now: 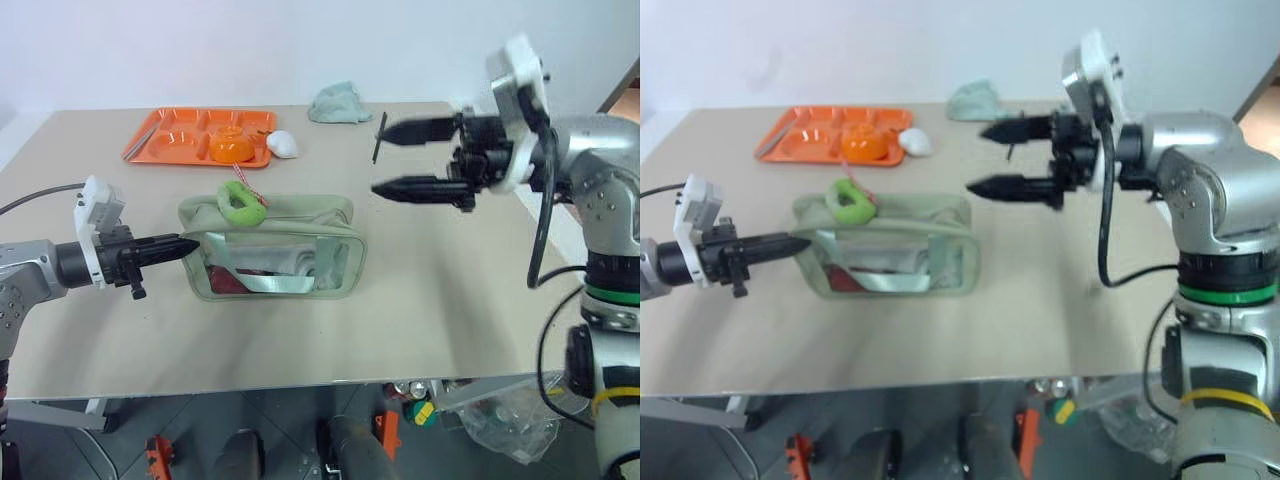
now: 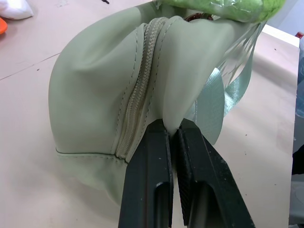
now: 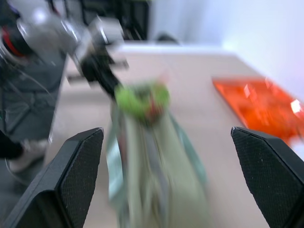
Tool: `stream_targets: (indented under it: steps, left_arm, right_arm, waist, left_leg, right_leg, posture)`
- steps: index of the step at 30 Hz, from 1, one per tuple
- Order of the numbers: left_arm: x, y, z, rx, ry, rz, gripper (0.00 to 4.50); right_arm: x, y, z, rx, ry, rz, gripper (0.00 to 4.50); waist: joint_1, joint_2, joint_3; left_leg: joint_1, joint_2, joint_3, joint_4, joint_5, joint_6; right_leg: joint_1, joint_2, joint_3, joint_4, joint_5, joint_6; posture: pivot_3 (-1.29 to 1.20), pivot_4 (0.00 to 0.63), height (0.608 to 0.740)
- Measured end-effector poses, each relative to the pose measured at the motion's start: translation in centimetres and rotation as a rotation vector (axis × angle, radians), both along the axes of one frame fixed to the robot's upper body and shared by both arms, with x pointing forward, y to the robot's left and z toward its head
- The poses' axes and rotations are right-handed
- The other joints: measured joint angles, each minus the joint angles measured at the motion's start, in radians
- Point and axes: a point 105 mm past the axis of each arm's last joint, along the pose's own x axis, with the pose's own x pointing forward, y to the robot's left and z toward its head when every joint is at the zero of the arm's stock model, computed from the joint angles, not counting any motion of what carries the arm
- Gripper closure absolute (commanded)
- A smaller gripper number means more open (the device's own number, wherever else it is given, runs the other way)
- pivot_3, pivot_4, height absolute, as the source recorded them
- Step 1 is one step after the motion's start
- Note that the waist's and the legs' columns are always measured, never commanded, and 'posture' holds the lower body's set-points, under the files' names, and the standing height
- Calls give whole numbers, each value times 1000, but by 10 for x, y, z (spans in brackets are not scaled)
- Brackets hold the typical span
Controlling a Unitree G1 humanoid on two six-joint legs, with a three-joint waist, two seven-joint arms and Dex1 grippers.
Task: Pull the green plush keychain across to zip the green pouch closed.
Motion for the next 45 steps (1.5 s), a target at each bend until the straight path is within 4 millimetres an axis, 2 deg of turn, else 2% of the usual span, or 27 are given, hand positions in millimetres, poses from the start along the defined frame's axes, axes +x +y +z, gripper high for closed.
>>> stream_targets:
  steps: [2, 4, 7, 12, 17, 23, 30, 38, 45]
  left_arm:
    - [0, -2, -1, -2, 1, -7, 4500]
    - [0, -3, -1, -4, 1, -10, 4500]
    - [1, -5, 0, -5, -4, -17, 4500]
    - [2, -5, 0, 1, -15, -18, 4500]
    - [3, -6, 0, -7, -16, -19, 4500]
    - [3, -7, -1, -11, -16, -20, 4500]
    - [2, -5, -1, -16, -17, -11, 4500]
    - [3, -5, -1, -18, -17, -8, 4500]
    - [3, -5, -1, -25, -15, -9, 4500]
  right_arm:
    - [-10, 20, -6, -18, 6, 67, 47]
    - [-14, 32, -10, -29, 24, 98, 47]
    - [-15, 49, -12, -45, 25, 115, 47]
    - [-8, 78, -35, -124, 32, 112, 47]
    - [-8, 100, -26, -115, -23, 130, 47]
    - [0, 107, -36, -156, -67, 103, 47]
    - [21, 108, -66, -244, -108, 18, 47]
    - [25, 111, -66, -234, -114, 9, 47]
    - [26, 109, -58, -209, -107, 0, 47]
  waist:
    - [2, 0, 0]
    - [6, 0, 0]
    - [5, 0, 0]
    - [4, 0, 0]
    - [5, -1, -1]
    - [6, -1, -1]
    - [4, -1, 0]
    - [3, -1, -1]
    - [3, -1, -1]
  left_leg:
    - [-1, 0, -1, 0, 0, 0]
    - [-2, -1, -1, 0, 0, 0]
    - [-2, -3, 0, 0, 0, 0]
    - [-2, -3, -1, 1, 0, 0]
    - [-2, -3, -2, 1, 0, 0]
    - [-3, -4, -2, 1, 0, 0]
    - [-2, -3, -3, 1, 0, 0]
    - [-3, -3, -3, 1, 0, 0]
    - [-3, -3, -3, 1, 0, 0]
  right_leg:
    - [0, 0, 0, 0, 0, 0]
    - [0, -2, -1, 0, 0, 0]
    - [0, -4, 0, -1, 0, 0]
    - [0, -4, -1, 0, 0, 0]
    - [0, -4, -2, 0, 0, 0]
    - [0, -5, -2, 0, 0, 0]
    - [0, -4, -2, 0, 0, 0]
    - [0, -4, -2, 0, 0, 0]
    - [0, -4, -2, 0, 0, 0]
  posture:
    - [0, 150, 740]
    - [0, 150, 740]
    - [0, 150, 740]
    - [0, 150, 740]
    - [0, 150, 740]
    - [0, 150, 740]
    - [0, 150, 740]
    - [0, 150, 740]
    - [0, 150, 740]
